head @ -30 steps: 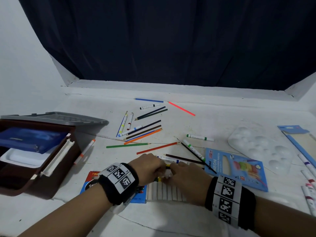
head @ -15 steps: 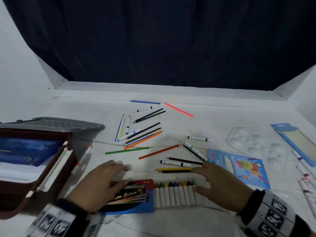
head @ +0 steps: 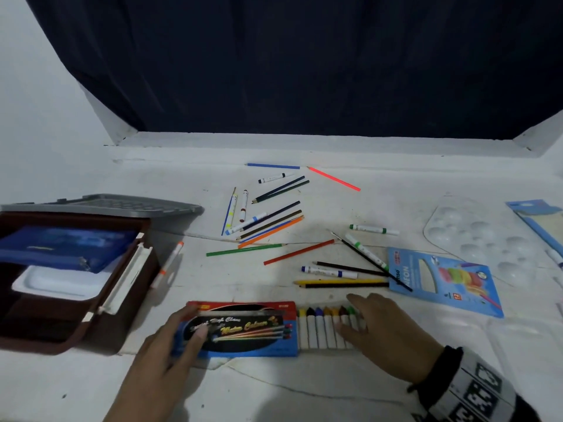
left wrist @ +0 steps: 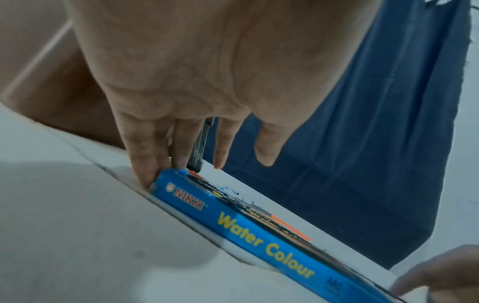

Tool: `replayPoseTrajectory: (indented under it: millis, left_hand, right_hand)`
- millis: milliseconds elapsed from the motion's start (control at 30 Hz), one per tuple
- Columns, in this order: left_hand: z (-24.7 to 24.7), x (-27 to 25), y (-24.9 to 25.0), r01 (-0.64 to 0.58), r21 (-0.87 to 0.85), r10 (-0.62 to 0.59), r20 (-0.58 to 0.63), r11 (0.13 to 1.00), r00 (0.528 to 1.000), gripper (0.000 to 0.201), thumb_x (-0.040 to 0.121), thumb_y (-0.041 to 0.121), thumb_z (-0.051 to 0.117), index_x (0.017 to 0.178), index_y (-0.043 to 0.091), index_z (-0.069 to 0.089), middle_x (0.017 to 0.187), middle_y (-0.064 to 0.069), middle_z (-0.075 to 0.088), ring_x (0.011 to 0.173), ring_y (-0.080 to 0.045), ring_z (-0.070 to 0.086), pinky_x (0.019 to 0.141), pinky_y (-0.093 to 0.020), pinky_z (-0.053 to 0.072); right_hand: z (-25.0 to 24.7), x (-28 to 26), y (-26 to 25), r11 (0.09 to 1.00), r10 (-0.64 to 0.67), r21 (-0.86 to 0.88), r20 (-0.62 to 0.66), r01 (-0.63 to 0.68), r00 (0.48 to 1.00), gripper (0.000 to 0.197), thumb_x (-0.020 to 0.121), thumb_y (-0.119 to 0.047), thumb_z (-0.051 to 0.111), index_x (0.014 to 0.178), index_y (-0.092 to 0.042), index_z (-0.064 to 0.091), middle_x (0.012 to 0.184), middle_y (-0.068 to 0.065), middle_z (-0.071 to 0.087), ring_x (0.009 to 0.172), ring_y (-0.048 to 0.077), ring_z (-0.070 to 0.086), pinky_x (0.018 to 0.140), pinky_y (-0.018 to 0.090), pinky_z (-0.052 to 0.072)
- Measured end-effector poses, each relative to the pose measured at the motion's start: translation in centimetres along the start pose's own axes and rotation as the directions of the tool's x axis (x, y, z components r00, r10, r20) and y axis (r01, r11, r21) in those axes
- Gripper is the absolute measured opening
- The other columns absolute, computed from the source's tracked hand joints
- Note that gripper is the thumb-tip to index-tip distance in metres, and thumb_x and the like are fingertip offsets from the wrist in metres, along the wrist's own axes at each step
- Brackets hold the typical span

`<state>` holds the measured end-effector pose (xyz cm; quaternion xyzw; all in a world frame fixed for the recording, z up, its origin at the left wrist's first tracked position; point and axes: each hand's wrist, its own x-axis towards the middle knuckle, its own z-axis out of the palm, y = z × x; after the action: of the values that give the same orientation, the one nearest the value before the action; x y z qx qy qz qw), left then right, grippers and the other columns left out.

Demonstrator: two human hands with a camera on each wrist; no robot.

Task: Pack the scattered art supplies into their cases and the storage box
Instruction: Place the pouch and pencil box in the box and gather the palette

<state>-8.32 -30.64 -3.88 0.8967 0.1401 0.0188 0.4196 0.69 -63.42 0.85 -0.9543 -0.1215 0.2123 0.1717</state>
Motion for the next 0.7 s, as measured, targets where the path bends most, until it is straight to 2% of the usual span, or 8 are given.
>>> replayPoseTrajectory:
  millis: [67, 167, 267, 400, 500, 567, 633, 700]
  left_hand:
    - [1.1, -0.4, 0.7, -0.009, -0.074, 0.01, 0.021, 0.997, 1.0, 0.052, 0.084, 0.07, 0.05, 0.13, 0.046, 0.051, 0.114, 0.017, 0.069, 0.105, -0.012, 0.067, 0.089, -0.039, 0.056]
    - [2.6, -1.1, 2.3, -0.052, -0.17, 0.055, 0.014, 0.984, 0.998, 0.051, 0.088, 0.062, 0.053, 0.129, 0.031, 0.056, 0.109, 0.013, 0.073, 0.099, -0.009, 0.07, 0.083, -0.036, 0.059]
    - [3.3, -1.7, 3.8, -0.117, -0.177, 0.12, 0.007, 0.977, 0.993, 0.054, 0.086, 0.063, 0.048, 0.128, 0.029, 0.055, 0.107, 0.015, 0.073, 0.096, -0.006, 0.07, 0.084, -0.035, 0.057]
    - [2.8, -2.0, 4.0, -0.107, -0.174, 0.113, 0.024, 0.979, 0.993, 0.045, 0.088, 0.061, 0.045, 0.124, 0.036, 0.054, 0.104, 0.014, 0.073, 0.094, -0.009, 0.07, 0.083, -0.041, 0.057]
    - [2.2, -2.3, 3.7, -0.042, -0.256, 0.049, 0.022, 0.966, 0.999, 0.031, 0.094, 0.051, 0.053, 0.12, 0.034, 0.057, 0.105, 0.012, 0.073, 0.097, -0.01, 0.071, 0.086, -0.045, 0.057]
    - [2.1, -2.6, 3.7, -0.02, -0.283, 0.028, 0.023, 0.959, 0.999, 0.03, 0.097, 0.043, 0.054, 0.122, 0.028, 0.057, 0.107, 0.012, 0.073, 0.1, -0.008, 0.07, 0.091, -0.043, 0.056]
    - [2.1, -2.9, 3.8, -0.026, -0.293, 0.036, 0.029, 0.956, 0.999, 0.031, 0.096, 0.039, 0.053, 0.123, 0.026, 0.057, 0.108, 0.012, 0.073, 0.101, -0.006, 0.069, 0.092, -0.04, 0.056]
    - [2.1, -3.0, 4.0, -0.043, -0.289, 0.057, 0.039, 0.956, 0.998, 0.033, 0.095, 0.037, 0.051, 0.125, 0.026, 0.056, 0.112, 0.012, 0.071, 0.103, -0.006, 0.068, 0.092, -0.037, 0.056]
  right_hand:
    - [0.2, 0.2, -1.0, 0.999, -0.032, 0.017, 0.018, 0.031, 0.999, 0.057, 0.097, -0.054, 0.044, 0.144, -0.023, 0.034, 0.123, 0.0, 0.048, 0.107, 0.013, 0.045, 0.091, 0.026, 0.041]
    - [0.7, 0.4, -2.9, 0.99, -0.104, 0.105, 0.054, 0.098, 0.993, 0.056, 0.096, -0.052, 0.049, 0.141, -0.022, 0.036, 0.114, -0.003, 0.05, 0.097, 0.008, 0.045, 0.081, 0.022, 0.041]
    - [1.3, 0.7, -4.1, 0.975, -0.179, 0.143, 0.044, 0.171, 0.983, 0.057, 0.095, -0.05, 0.052, 0.141, -0.021, 0.035, 0.113, -0.002, 0.052, 0.099, 0.01, 0.052, 0.085, 0.022, 0.048]
    - [1.3, 0.9, -4.0, 0.98, -0.198, 0.019, 0.052, 0.197, 0.979, 0.078, 0.092, -0.059, 0.048, 0.153, -0.025, 0.014, 0.115, 0.0, 0.056, 0.099, 0.015, 0.056, 0.085, 0.031, 0.051]
    - [0.7, 0.7, -4.2, 0.947, -0.221, -0.234, 0.019, 0.219, 0.975, 0.075, 0.09, -0.067, 0.043, 0.15, -0.028, 0.022, 0.127, 0.001, 0.048, 0.113, 0.021, 0.049, 0.089, 0.036, 0.048]
    - [0.6, 0.7, -4.9, 0.911, -0.287, -0.307, 0.013, 0.277, 0.958, 0.077, 0.086, -0.071, 0.047, 0.146, -0.026, 0.029, 0.14, 0.004, 0.037, 0.126, 0.025, 0.038, 0.097, 0.038, 0.045]
    - [1.2, 1.3, -5.5, 0.868, -0.357, -0.339, 0.081, 0.363, 0.931, 0.087, 0.081, -0.071, 0.054, 0.148, -0.023, 0.026, 0.147, 0.004, 0.031, 0.132, 0.024, 0.033, 0.104, 0.04, 0.04]
    - [2.0, 2.1, -6.1, 0.839, -0.362, -0.372, 0.166, 0.398, 0.917, 0.097, 0.077, -0.068, 0.063, 0.151, -0.02, 0.021, 0.147, 0.003, 0.033, 0.131, 0.024, 0.035, 0.106, 0.042, 0.038]
